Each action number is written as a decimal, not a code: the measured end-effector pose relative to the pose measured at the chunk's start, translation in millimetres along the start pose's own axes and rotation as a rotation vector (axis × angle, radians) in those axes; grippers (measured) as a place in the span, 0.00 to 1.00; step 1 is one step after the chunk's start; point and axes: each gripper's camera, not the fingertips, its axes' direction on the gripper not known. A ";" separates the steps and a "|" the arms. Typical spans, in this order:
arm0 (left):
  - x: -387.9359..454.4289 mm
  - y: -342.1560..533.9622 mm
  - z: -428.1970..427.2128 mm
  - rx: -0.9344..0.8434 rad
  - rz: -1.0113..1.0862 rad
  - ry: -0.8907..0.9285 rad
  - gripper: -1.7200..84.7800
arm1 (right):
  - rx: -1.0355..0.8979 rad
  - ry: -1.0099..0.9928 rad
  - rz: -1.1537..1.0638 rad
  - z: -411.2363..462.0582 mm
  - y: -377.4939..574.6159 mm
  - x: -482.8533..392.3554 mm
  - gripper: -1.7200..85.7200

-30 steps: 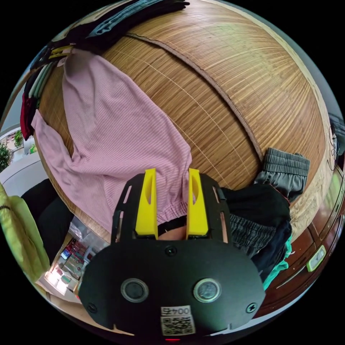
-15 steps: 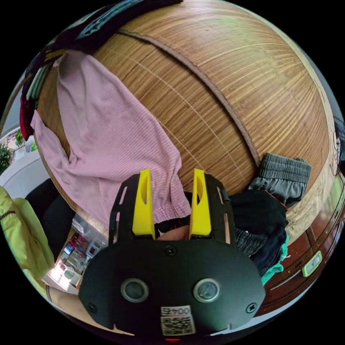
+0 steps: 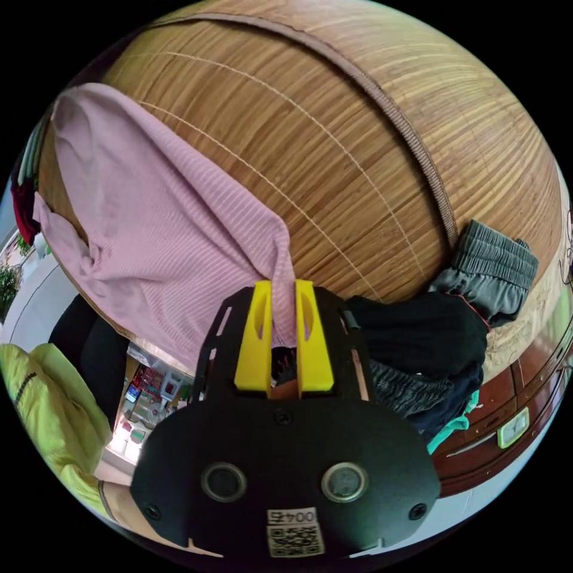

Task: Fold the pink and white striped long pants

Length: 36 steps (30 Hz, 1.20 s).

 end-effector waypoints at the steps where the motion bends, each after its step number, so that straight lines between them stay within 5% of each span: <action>1: 1.6 1.4 -1.4 -0.001 -0.006 -0.004 0.03 | 0.012 0.017 0.005 -8.1 14.2 -7.2 0.06; 13: 21.6 125.9 -123.1 0.157 -0.276 -0.004 0.03 | 0.532 0.247 0.180 -77.0 280.1 -153.6 0.02; 19: 112.9 234.8 -231.2 0.270 -0.276 -0.137 0.03 | 0.684 0.445 0.326 -38.1 406.3 -275.8 0.02; 23: 220.3 296.7 -259.6 0.250 -0.204 -0.260 0.03 | 0.694 0.511 0.396 4.6 451.2 -347.0 0.02; 30: 378.2 330.8 -221.5 0.096 -0.038 -0.185 0.03 | 0.486 0.597 0.380 107.3 446.2 -430.1 0.03; 36: 381.1 327.3 -234.3 0.063 -0.064 -0.171 0.03 | 0.462 0.614 0.421 101.6 458.0 -450.9 0.04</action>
